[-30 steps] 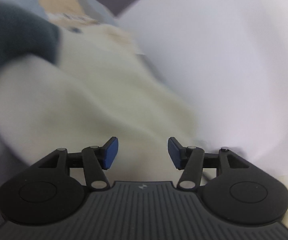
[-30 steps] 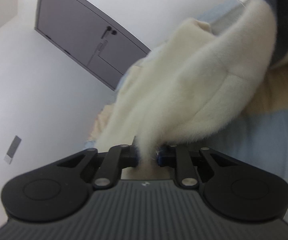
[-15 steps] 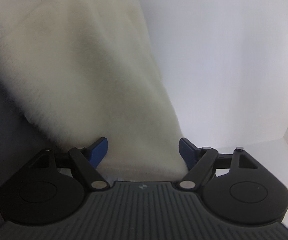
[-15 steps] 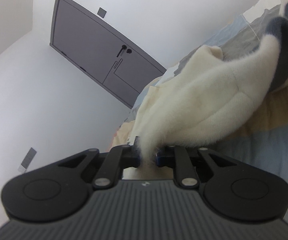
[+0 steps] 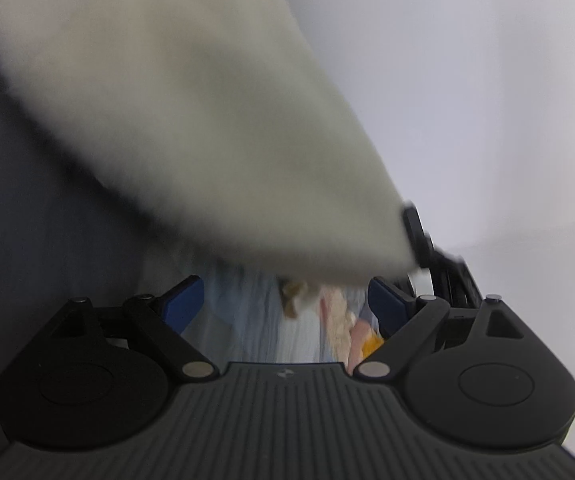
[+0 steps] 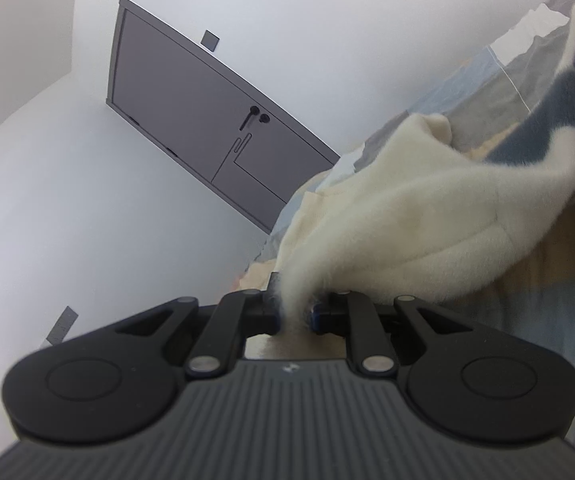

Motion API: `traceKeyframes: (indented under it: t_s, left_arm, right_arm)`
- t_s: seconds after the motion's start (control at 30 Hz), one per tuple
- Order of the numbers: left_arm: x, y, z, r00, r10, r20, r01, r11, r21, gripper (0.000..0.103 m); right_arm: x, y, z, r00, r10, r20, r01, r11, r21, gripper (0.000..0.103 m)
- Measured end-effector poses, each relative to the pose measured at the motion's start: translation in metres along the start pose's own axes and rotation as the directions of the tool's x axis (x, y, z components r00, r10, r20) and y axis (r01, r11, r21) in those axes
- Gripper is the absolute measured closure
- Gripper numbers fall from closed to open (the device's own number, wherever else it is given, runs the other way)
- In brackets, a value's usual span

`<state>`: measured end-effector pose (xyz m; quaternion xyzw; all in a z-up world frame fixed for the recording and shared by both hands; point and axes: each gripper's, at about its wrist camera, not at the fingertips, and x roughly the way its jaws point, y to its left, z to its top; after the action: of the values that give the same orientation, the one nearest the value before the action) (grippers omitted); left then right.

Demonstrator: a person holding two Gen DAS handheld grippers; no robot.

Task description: Fold large clothes

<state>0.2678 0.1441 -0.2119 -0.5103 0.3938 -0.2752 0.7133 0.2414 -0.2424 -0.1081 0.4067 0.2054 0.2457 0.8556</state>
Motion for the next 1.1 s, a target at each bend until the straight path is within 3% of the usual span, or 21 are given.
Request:
traceKeyframes:
  t_s: [0.07,0.17,0.27,0.37,0.47,0.57,0.6,0.63,0.73,0.8,0.9,0.97,1.0,1.1]
  left_arm:
    - [0.003,0.006,-0.007,0.998,0.038,0.043,-0.037,0.999,-0.032,0.010]
    - [0.004,0.033,-0.002,0.989,0.073,0.126,-0.050,0.983,-0.176,0.010]
    - [-0.007,0.055,0.007,0.963,0.046,0.264,0.039,0.951,-0.306,0.011]
    - [-0.012,0.063,0.012,0.934,0.030,0.356,0.097,0.938,-0.333,0.011]
    - [-0.016,0.070,0.016,0.919,0.064,0.388,0.087,0.930,-0.358,0.020]
    - [-0.019,0.071,0.022,0.902,0.132,0.412,0.030,0.930,-0.365,0.040]
    - [-0.022,0.071,0.025,0.899,0.155,0.410,0.008,0.930,-0.367,0.052]
    - [-0.025,0.071,0.030,0.898,0.176,0.403,-0.021,0.932,-0.362,0.067]
    - [-0.035,0.063,0.036,0.879,0.208,0.429,-0.076,0.949,-0.306,0.090]
    - [-0.041,0.051,0.035,0.868,0.189,0.459,-0.077,0.965,-0.251,0.091]
    - [-0.053,0.033,0.033,0.851,0.096,0.516,-0.020,0.988,-0.151,0.091]
    - [-0.051,0.017,0.032,0.838,0.072,0.540,-0.048,0.997,-0.059,0.091]
    - [-0.053,0.011,0.033,0.841,0.050,0.539,-0.048,0.999,-0.017,0.091]
    - [-0.064,0.001,0.025,0.831,0.004,0.556,-0.027,0.999,0.033,0.092]
  right_arm:
    - [0.000,-0.002,0.000,1.000,0.011,-0.004,-0.011,1.000,0.017,0.087]
    - [-0.001,-0.003,-0.001,1.000,0.023,-0.010,-0.022,0.999,0.030,0.087]
    - [-0.001,-0.005,0.000,0.999,0.033,-0.006,-0.033,0.999,0.041,0.087]
    - [0.002,-0.007,0.000,1.000,0.021,0.009,-0.021,0.999,0.027,0.087]
    - [0.002,-0.011,-0.002,1.000,0.004,0.017,-0.005,0.999,0.041,0.087]
    - [0.002,-0.011,-0.005,0.999,-0.034,0.019,0.034,0.999,0.009,0.087]
    - [0.003,-0.012,-0.006,0.999,-0.045,0.017,0.045,0.999,0.002,0.087]
    - [0.004,-0.013,-0.007,0.998,-0.061,0.014,0.061,0.998,-0.006,0.087]
    - [0.009,-0.020,-0.012,0.987,-0.161,0.007,0.161,0.987,-0.024,0.087]
    - [0.013,-0.030,-0.015,0.977,-0.214,-0.011,0.214,0.977,0.009,0.087]
    - [0.013,-0.032,-0.017,0.973,-0.232,-0.001,0.232,0.973,0.008,0.087]
    - [0.007,-0.024,-0.019,0.978,-0.208,0.018,0.209,0.978,-0.022,0.087]
    - [0.003,-0.019,-0.018,0.981,-0.191,0.031,0.192,0.981,-0.033,0.087]
    - [-0.012,-0.001,-0.016,0.990,-0.112,0.085,0.119,0.989,-0.085,0.087]
